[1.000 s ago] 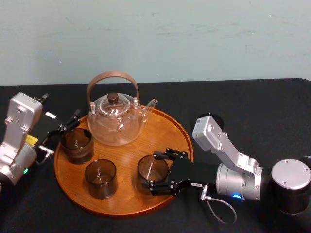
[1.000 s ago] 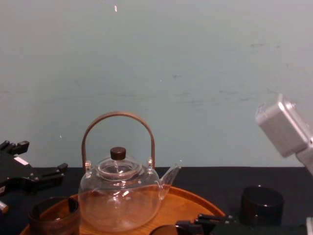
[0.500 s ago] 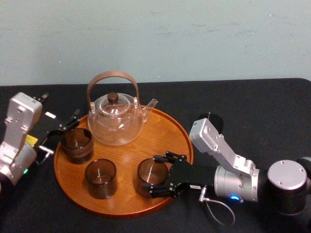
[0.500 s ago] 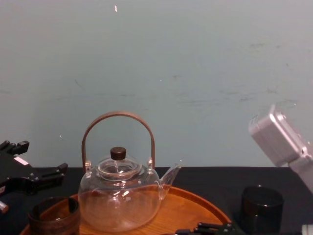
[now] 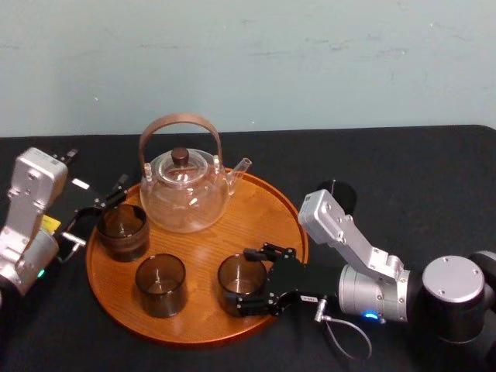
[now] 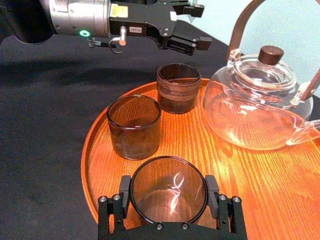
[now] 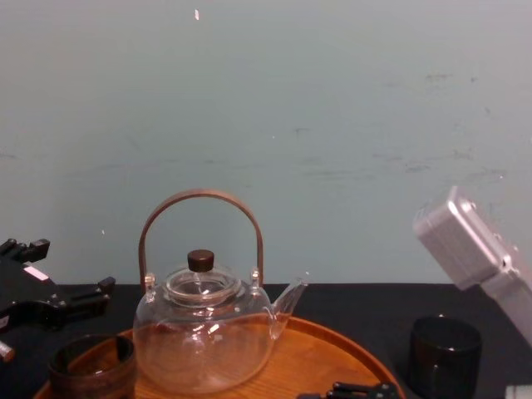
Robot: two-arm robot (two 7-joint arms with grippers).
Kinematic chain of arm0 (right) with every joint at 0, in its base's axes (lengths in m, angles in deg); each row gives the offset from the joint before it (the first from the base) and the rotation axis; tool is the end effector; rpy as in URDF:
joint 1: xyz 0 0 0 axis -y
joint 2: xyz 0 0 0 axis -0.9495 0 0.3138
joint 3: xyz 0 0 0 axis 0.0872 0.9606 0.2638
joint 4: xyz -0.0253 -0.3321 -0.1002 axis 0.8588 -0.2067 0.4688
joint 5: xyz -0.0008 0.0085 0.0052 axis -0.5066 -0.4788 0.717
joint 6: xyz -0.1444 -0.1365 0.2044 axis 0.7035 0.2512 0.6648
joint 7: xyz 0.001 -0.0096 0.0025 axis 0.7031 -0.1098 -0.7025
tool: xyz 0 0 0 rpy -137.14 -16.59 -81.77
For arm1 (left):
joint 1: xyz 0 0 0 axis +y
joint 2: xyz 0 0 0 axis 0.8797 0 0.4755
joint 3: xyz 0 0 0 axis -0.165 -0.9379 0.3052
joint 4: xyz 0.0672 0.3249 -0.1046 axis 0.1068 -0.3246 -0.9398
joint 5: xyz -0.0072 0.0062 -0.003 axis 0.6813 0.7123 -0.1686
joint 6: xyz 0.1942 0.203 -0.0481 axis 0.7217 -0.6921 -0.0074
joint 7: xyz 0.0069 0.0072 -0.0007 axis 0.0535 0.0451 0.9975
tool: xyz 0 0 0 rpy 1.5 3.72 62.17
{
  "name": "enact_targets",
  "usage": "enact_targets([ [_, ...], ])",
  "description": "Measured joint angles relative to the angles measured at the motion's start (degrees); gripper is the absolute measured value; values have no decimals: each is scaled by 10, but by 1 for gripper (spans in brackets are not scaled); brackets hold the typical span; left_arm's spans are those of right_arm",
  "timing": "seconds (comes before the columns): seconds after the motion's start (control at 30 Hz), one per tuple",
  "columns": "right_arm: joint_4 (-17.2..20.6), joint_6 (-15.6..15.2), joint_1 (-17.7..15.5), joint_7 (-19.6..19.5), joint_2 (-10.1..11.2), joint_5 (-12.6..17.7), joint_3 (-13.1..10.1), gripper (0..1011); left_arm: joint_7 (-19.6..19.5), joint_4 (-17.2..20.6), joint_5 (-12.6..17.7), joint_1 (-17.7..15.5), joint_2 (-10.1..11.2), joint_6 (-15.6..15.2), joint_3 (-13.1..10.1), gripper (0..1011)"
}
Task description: Pick up the glass from the table and place it on the tray.
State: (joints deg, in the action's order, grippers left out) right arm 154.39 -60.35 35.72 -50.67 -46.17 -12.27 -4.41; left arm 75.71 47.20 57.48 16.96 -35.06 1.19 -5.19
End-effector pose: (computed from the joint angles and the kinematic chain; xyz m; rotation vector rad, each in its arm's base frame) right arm 0.3583 -0.0212 -0.3444 -0.3615 0.0211 -0.4227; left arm 0.3450 0.1217 -0.3443 0.3043 -0.2852 1.2479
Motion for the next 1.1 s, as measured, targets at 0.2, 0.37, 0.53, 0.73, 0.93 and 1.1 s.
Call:
enact_targets([
  [0.2,0,2,0,-1,0,-4,1,906,0,0,0,0,0,0,0,1001],
  [0.37,0,2,0,-1,0,-4,1,906,0,0,0,0,0,0,0,1001],
  [0.53,1,1,0,-1,1,-4,1,930,0,0,0,0,0,0,0,1001],
  [0.73,1,0,0,0,1,-4,1,1002,0,0,0,0,0,0,0,1002],
  [0.93,1,0,-1,0,1,-3,1,1002,0,0,0,0,0,0,0,1001],
  [1.1,1,0,0,0,1,-3,0,1003,0,0,0,0,0,0,0,1001],
])
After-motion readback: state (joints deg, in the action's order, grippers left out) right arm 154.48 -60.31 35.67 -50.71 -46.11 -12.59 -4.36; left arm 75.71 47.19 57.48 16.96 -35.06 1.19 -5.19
